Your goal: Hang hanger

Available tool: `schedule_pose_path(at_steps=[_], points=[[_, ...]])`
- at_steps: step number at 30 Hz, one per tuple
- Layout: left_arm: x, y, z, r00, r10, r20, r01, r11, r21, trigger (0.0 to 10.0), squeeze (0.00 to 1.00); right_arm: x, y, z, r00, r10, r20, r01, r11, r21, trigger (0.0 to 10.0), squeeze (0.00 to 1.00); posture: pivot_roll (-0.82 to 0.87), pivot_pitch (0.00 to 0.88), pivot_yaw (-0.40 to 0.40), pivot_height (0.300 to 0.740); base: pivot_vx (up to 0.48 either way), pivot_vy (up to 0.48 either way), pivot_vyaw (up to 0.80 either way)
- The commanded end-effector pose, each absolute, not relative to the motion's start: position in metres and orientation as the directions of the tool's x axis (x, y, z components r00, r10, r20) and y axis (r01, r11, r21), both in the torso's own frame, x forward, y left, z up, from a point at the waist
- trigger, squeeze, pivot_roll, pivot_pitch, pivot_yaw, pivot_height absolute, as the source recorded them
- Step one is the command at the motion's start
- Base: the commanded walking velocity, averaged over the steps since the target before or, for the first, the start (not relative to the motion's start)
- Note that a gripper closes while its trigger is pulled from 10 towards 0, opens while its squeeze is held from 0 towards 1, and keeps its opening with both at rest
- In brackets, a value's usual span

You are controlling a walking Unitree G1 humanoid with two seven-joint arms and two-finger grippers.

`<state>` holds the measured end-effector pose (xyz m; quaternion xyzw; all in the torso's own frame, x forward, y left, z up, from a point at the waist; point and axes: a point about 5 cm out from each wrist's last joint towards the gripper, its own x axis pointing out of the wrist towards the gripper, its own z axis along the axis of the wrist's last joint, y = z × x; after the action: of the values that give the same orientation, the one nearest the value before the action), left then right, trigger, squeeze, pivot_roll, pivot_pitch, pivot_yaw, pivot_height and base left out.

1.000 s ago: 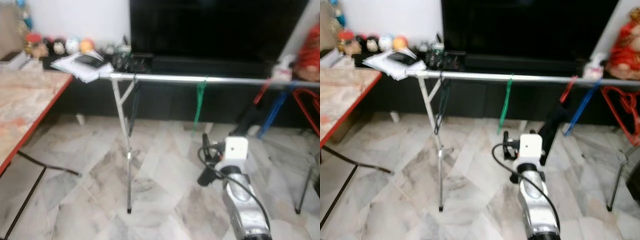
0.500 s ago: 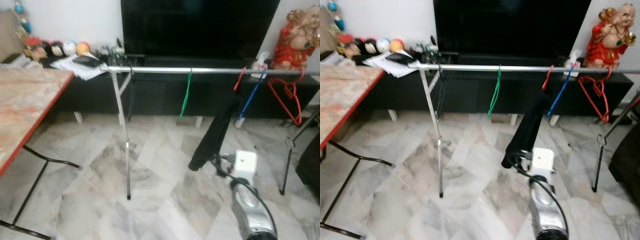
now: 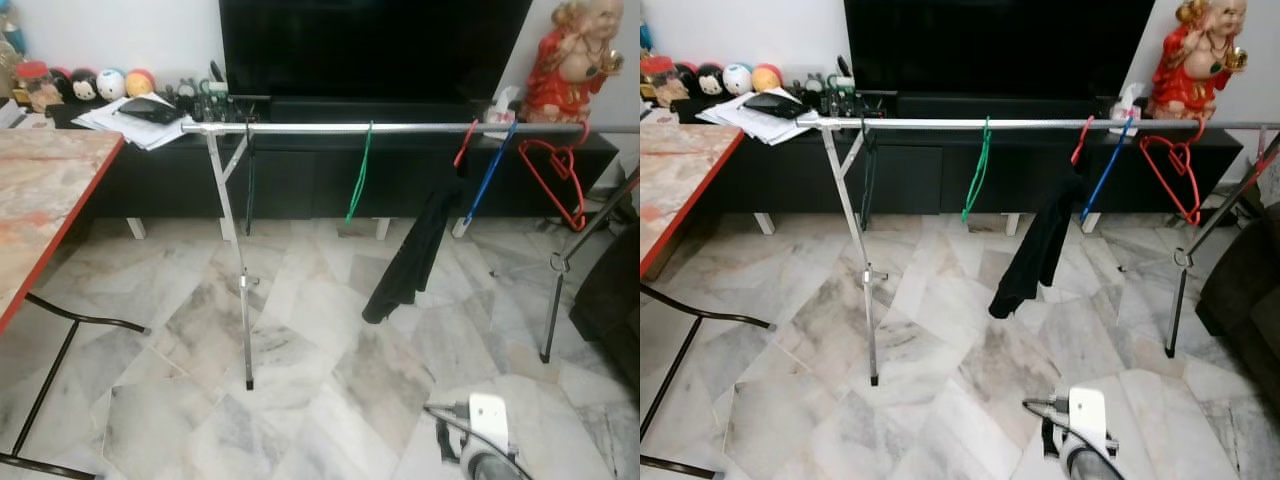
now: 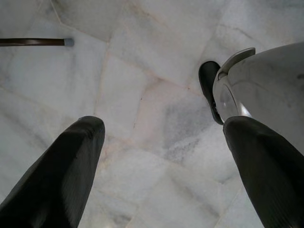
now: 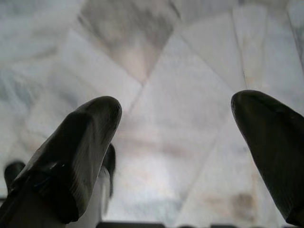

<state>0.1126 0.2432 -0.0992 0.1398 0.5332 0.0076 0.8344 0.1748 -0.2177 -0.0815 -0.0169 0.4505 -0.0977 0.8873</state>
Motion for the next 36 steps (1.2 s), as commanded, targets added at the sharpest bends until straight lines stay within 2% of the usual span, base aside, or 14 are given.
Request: schedule_pose_path(at_steps=[1, 6, 15, 25, 28, 36], points=[[0.108, 0.242, -0.101, 0.413, 0.161, -0.897, 0.150, 0.959, 0.241, 10.0, 0.00, 0.171, -0.222, -0.083, 0.557, -0.199, -0.806, 0.152, 0.979, -0.137, 10.0, 0.00, -0.01, 0.000, -0.062, 0.740, 0.000, 0.000, 0.00], [0.106, 0.244, -0.101, 0.398, 0.178, -0.900, 0.158, 0.953, 0.259, 10.0, 0.00, 0.154, -0.211, -0.093, 0.521, -0.171, -0.836, 0.171, 0.981, -0.094, 10.0, 0.00, -0.01, 0.000, -0.066, 0.740, 0.000, 0.000, 0.00], [0.110, 0.244, -0.100, 0.400, 0.181, -0.898, 0.142, 0.956, 0.256, 10.0, 0.00, 0.163, -0.202, -0.091, 0.538, -0.130, -0.833, 0.120, 0.990, -0.077, 10.0, 0.00, -0.02, 0.000, -0.066, 0.740, 0.000, 0.000, 0.00], [0.115, 0.239, -0.101, 0.400, 0.172, -0.900, 0.136, 0.960, 0.244, 10.0, 0.00, 0.162, -0.197, -0.092, 0.524, -0.117, -0.843, 0.076, 0.993, -0.091, 10.0, 0.00, -0.04, 0.000, -0.062, 0.740, 0.000, 0.000, -0.70], [0.113, 0.236, -0.102, 0.399, 0.158, -0.903, 0.135, 0.964, 0.228, 10.0, 0.00, 0.150, -0.203, -0.096, 0.495, -0.128, -0.860, 0.075, 0.992, -0.105, 10.0, 0.00, -0.04, 0.000, -0.057, 0.740, 0.000, 0.000, -0.75], [0.113, 0.238, -0.101, 0.398, 0.158, -0.904, 0.175, 0.954, 0.244, 10.0, 0.00, 0.145, -0.216, -0.096, 0.483, -0.135, -0.865, 0.068, 0.991, -0.117, 10.0, 0.00, -0.04, 0.000, -0.055, 0.740, 0.000, 0.000, -0.75]])
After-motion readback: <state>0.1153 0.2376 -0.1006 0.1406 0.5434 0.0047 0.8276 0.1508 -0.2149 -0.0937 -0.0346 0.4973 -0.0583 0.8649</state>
